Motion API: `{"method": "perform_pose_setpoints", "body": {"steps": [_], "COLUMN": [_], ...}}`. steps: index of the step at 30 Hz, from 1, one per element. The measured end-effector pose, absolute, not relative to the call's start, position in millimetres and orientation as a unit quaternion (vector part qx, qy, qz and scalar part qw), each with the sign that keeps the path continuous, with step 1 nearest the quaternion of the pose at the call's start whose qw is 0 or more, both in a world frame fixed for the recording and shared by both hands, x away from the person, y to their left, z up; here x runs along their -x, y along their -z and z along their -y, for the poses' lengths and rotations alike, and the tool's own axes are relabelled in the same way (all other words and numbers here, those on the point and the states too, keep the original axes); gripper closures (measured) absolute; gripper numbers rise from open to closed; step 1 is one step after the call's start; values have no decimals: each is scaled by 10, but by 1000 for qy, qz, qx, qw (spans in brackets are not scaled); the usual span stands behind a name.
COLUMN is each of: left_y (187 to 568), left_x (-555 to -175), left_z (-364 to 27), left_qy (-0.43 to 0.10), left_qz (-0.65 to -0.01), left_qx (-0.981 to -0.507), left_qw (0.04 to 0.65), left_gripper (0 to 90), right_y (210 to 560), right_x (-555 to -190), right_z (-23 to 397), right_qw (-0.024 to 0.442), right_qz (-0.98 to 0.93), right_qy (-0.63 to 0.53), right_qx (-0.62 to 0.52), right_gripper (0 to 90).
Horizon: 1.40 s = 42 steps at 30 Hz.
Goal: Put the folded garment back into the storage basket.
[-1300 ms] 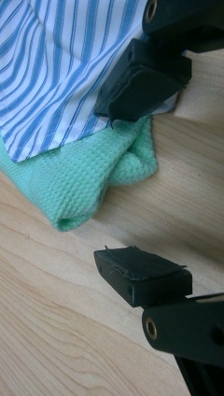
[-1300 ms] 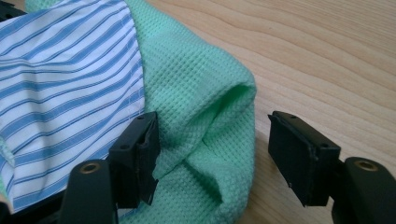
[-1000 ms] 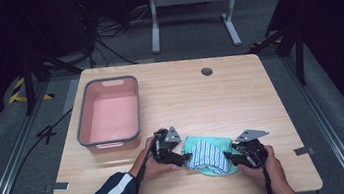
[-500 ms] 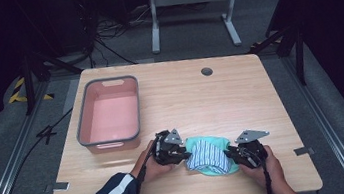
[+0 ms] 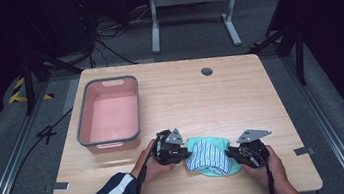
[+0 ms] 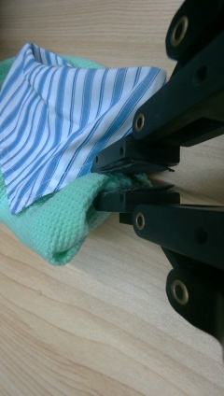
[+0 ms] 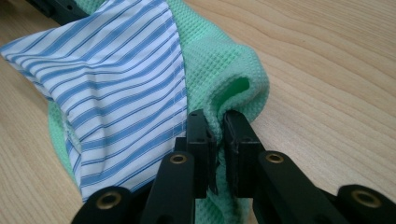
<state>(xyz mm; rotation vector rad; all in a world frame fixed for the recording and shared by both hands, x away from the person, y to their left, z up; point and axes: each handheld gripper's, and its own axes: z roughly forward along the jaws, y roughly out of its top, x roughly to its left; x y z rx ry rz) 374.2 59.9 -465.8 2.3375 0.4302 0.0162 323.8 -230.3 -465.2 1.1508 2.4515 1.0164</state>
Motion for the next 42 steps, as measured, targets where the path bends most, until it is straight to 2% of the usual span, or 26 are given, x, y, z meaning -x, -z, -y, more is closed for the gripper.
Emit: {"method": "perform_pose_setpoints", "body": {"steps": [19,27,42], "left_y": [4380,4282,3945], "left_x": [-3805,-3847,-3846], "left_z": [-647,-732,-991], "left_qy": [-33,-34,-74], "left_qz": [-171,-188,-195], "left_qx": [-905,-899,-893], "left_qw": [389,395,399], "left_gripper": [812,813,814], "right_y": [4388,4282,3927], "right_x": [-3355,-3422,-3567], "right_z": [2284,2228,2004], "right_qw": [136,133,141], "right_qz": [-830,-830,-838], "right_qy": [-374,-381,-396], "right_qx": [-390,-384,-347], "right_gripper": [816,817,817]}}
